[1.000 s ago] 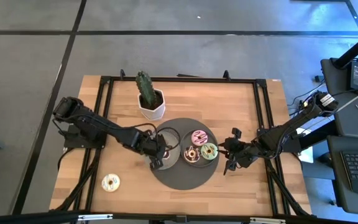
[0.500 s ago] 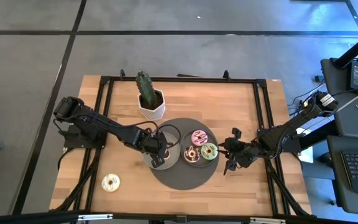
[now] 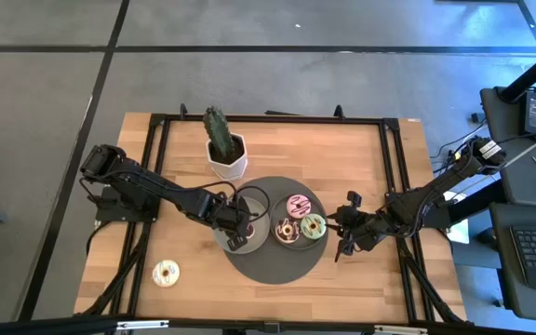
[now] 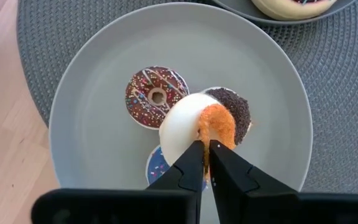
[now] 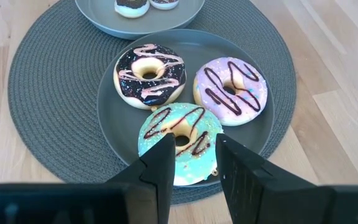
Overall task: Pick & Place donuts
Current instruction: Put the small yellow donut on the gray plate
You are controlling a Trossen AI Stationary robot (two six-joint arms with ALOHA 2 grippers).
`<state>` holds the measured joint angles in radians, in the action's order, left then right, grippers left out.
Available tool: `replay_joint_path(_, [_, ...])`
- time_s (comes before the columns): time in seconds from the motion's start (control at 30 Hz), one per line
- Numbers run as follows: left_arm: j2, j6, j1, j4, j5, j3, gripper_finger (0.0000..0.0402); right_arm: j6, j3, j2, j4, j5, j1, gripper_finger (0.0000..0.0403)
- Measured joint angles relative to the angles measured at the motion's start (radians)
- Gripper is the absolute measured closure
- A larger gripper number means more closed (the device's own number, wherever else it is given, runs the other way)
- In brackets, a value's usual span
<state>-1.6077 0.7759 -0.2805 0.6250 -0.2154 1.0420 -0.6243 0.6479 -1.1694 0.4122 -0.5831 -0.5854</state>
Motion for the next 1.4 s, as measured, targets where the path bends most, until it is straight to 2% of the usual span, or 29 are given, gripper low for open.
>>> replay_joint_path(0.33, [0.000,-0.003,-0.001,0.000,0.002,0.000,0.0377,0.000,0.000,0.000,0.000,0.000,0.000,0.0285])
replay_joint_path(0.53, [0.000,-0.003,-0.001,0.000,0.042,0.000,0.0366,0.000,0.000,0.000,0.000,0.000,0.000,0.0285])
replay_joint_path(1.4, [0.000,-0.001,0.015,0.000,0.007,0.000,0.0258,0.000,0.000,0.000,0.000,0.000,0.000,0.0285])
